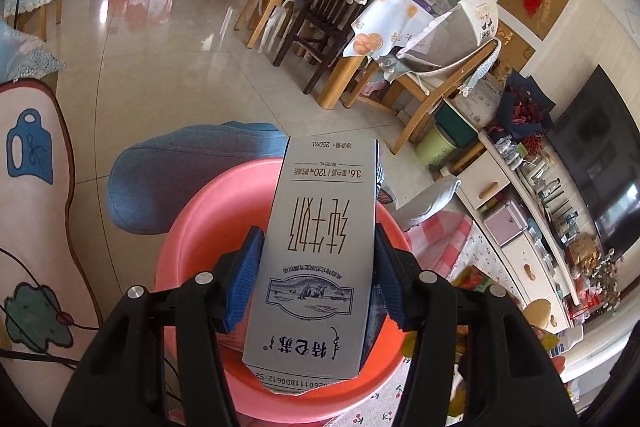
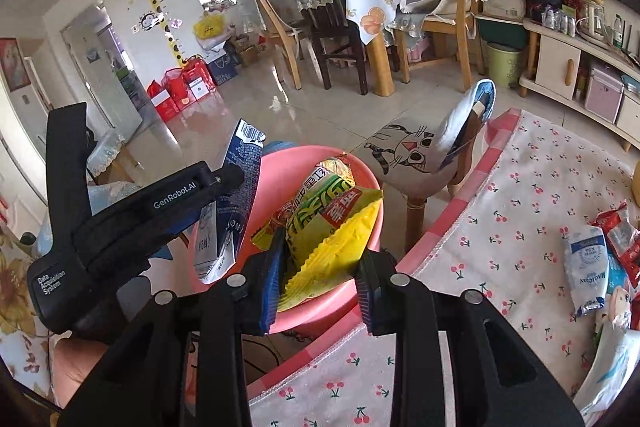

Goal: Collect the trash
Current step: 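Carry the milk carton and chip bag over the pink bucket, then open both tools to drop the carton and chip bag into the bucket, then move both open tools back over the table toward the remaining trash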

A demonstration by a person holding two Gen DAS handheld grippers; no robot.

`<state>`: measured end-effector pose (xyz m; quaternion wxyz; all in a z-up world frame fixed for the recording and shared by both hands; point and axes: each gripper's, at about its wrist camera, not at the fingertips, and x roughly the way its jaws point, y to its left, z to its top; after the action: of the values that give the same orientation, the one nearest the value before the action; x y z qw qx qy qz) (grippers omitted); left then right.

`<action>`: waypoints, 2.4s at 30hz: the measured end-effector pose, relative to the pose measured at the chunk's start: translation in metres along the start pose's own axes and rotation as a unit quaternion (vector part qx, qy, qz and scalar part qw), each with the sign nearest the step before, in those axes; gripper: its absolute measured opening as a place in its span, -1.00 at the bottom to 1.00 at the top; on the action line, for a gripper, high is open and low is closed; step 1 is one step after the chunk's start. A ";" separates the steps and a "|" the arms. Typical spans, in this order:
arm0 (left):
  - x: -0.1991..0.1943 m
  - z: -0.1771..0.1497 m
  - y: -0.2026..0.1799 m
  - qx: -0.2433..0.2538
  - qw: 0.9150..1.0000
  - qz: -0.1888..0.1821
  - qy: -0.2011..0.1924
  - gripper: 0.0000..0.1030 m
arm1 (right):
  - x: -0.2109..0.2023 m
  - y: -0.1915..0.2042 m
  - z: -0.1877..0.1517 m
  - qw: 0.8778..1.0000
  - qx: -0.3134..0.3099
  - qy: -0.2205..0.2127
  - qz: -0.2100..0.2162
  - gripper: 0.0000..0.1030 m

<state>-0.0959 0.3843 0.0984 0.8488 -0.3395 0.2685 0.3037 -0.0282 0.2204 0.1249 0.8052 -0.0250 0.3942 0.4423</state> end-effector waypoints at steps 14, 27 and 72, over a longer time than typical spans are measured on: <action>0.007 -0.002 0.006 0.003 1.000 0.007 0.019 0.08 | 0.037 -0.002 -0.010 0.999 0.001 0.041 0.003 -0.31; 0.012 -0.007 -0.005 0.045 0.997 0.052 0.018 0.59 | 0.000 -0.021 -0.036 0.997 0.006 -0.001 -0.073 0.59; -0.020 -0.102 -0.147 0.344 0.938 0.027 -0.043 0.84 | -0.158 -0.110 -0.134 0.973 0.035 -0.057 -0.221 0.74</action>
<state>-0.0322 0.2160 0.1088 0.9159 -0.0059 0.3287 0.2302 -0.0767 -0.0080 0.1019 0.9044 -0.0580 0.3481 0.2398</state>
